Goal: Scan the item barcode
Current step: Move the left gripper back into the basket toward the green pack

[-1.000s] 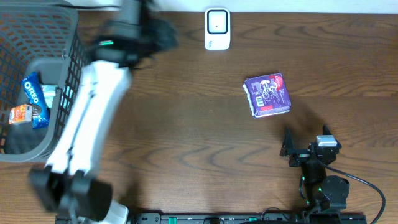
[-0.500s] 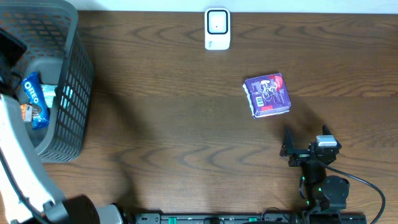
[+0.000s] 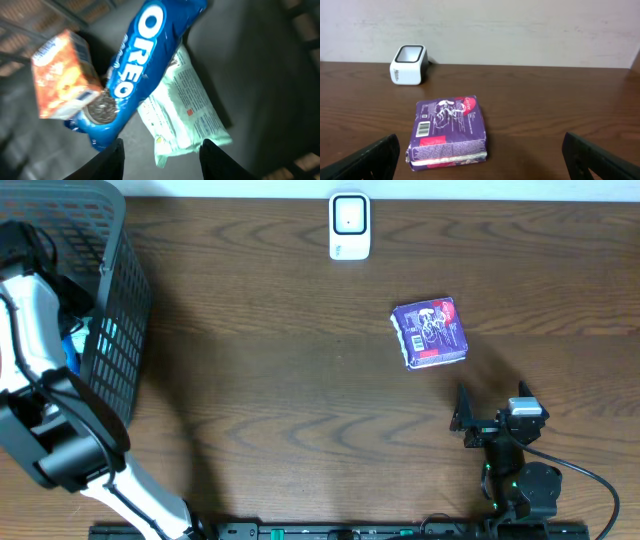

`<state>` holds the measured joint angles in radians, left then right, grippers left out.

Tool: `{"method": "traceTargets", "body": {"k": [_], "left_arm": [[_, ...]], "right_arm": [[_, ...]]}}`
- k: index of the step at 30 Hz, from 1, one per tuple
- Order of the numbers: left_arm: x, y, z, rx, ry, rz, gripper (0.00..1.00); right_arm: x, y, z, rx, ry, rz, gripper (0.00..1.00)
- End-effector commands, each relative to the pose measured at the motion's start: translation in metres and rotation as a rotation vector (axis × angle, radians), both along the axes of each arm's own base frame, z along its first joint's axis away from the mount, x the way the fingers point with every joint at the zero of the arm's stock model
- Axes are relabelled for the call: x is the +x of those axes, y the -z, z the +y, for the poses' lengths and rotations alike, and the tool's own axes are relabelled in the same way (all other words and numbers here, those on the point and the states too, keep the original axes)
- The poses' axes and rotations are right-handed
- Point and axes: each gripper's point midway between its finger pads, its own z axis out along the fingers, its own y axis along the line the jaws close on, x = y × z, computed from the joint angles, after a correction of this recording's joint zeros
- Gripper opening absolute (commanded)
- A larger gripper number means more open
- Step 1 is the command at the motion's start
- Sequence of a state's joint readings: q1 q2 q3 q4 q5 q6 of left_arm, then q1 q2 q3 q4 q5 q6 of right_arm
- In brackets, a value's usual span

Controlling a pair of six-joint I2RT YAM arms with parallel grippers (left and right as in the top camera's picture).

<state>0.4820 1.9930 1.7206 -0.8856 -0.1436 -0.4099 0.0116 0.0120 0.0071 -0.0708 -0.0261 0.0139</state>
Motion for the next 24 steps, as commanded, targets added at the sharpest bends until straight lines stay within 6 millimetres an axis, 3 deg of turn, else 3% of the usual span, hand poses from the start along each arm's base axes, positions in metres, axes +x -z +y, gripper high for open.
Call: {"method": "traceTargets", "body": {"k": [1, 8, 16, 18, 24], "left_arm": [[0.004, 0.032, -0.008, -0.019, -0.035, 0.054, 0.49], [0.013, 0.07, -0.024, -0.053, -0.04, 0.105, 0.49], [0.007, 0.082, -0.01, 0.014, -0.076, 0.154, 0.5], [0.008, 0.086, -0.009, 0.018, -0.067, 0.158, 0.62], [0.005, 0.099, -0.011, 0.005, -0.036, 0.197, 0.73]], "right_arm": [[0.0, 0.001, 0.002, -0.008, -0.007, 0.0, 0.99], [0.0, 0.001, 0.002, -0.008, -0.008, 0.0, 0.99], [0.0, 0.001, 0.002, -0.008, -0.007, 0.0, 0.99], [0.0, 0.001, 0.002, -0.008, -0.007, 0.0, 0.99], [0.0, 0.001, 0.002, -0.008, -0.007, 0.0, 0.99]]}}
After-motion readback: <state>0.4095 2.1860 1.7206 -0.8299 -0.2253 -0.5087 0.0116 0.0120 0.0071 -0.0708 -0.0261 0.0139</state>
